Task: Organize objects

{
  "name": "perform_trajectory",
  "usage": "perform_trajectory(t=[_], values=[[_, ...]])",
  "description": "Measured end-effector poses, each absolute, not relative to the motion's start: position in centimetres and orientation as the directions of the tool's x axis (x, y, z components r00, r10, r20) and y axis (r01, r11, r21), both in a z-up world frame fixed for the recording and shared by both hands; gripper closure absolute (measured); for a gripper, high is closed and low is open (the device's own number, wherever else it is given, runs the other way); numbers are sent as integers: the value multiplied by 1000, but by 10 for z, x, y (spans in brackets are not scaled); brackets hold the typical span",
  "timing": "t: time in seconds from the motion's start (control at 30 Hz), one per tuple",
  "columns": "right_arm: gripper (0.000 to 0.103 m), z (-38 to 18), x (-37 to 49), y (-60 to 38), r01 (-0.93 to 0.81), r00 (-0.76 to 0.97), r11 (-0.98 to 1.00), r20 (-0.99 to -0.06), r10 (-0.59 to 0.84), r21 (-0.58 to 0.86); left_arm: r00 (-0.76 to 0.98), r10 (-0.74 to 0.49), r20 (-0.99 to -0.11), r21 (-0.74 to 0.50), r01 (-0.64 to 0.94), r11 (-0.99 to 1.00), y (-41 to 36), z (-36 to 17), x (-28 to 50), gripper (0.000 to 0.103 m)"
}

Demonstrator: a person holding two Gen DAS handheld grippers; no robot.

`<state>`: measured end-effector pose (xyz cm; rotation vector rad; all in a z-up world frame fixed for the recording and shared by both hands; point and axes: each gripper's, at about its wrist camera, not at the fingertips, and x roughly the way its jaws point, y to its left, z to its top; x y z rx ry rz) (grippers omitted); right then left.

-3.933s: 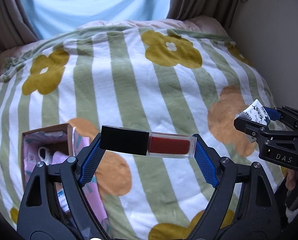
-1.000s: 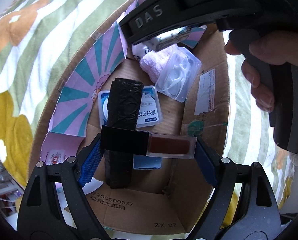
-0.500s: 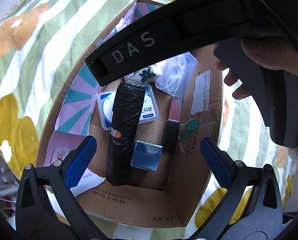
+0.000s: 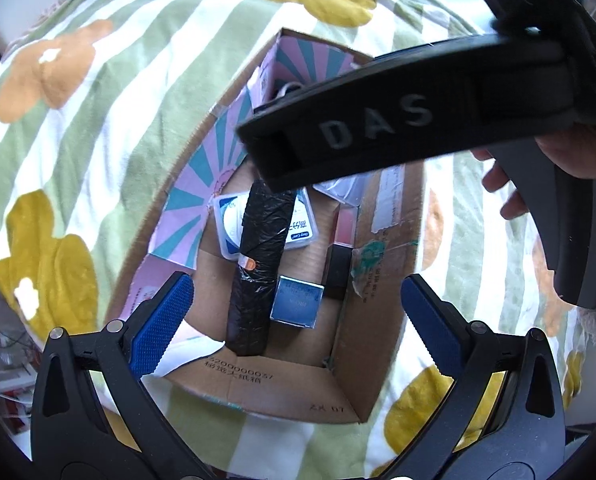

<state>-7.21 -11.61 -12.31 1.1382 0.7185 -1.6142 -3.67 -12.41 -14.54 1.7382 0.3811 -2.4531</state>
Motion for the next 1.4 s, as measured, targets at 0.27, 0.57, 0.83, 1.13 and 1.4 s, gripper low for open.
perform_trajectory(t=[0.27,0.57,0.83,1.13,1.4], values=[[1,-70,-64,-62,894,-146,-445,-901,-409,57,-381,79,-921,-136,125,-983,-119,-105,-34,0],[1,-20,-51,25,762,-301,-646,-862,-407,39,-449,116,-886,-148,36,-988,-96,-60,-21,0],[1,-3,-35,108,533,-405,-844,-857,-318,62,-482,155,-862,-142,-64,-988,-72,-31,-27,0],[1,-12,-19,176,294,-451,-954,-870,-199,65,-494,177,-851,-142,-109,-984,-45,-23,-30,0],[1,-16,-13,203,218,-464,-973,-869,-171,74,-496,191,-847,-131,-153,-979,-25,-23,-33,0]])
